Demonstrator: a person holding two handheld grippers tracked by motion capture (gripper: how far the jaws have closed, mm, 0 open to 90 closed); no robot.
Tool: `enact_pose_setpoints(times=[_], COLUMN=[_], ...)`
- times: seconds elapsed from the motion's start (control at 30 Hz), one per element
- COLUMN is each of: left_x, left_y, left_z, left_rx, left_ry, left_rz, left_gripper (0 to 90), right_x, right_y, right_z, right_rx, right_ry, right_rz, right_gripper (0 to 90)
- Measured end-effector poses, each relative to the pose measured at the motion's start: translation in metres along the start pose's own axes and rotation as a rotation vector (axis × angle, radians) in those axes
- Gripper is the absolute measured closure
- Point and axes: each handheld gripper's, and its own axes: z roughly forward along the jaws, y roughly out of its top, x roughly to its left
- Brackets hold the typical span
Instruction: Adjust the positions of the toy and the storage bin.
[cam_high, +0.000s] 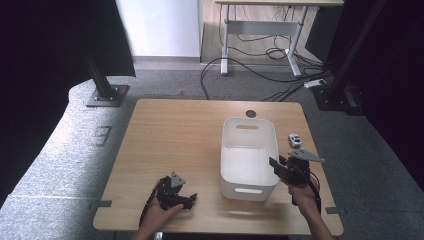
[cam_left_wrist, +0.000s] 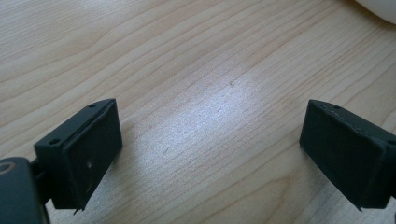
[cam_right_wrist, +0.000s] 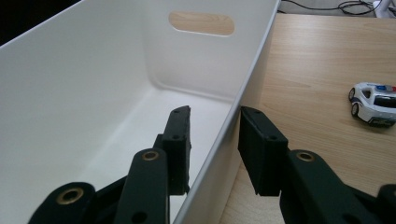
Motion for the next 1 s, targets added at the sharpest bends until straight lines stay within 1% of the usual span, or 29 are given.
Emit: enact_pose_setpoints(times=[0.43, 1.0], left_x=[0.0, 0.0], left_y=[0.0, 0.0], left_z=[0.0, 0.0], left_rx=[-0.002, -0.001], left_ry=[0.001, 0.001], left_rz=[-0.004, -0.003], left_gripper=[5.9, 6.0], right_x=[0.009, 0.027], right_y=[0.003, 0.008], right_z=[0.007, 0.021], right_rx=[0.003, 0.008], right_ry=[0.01, 0.021], right_rz=[0.001, -0.005], right_gripper=[63.1, 62.0])
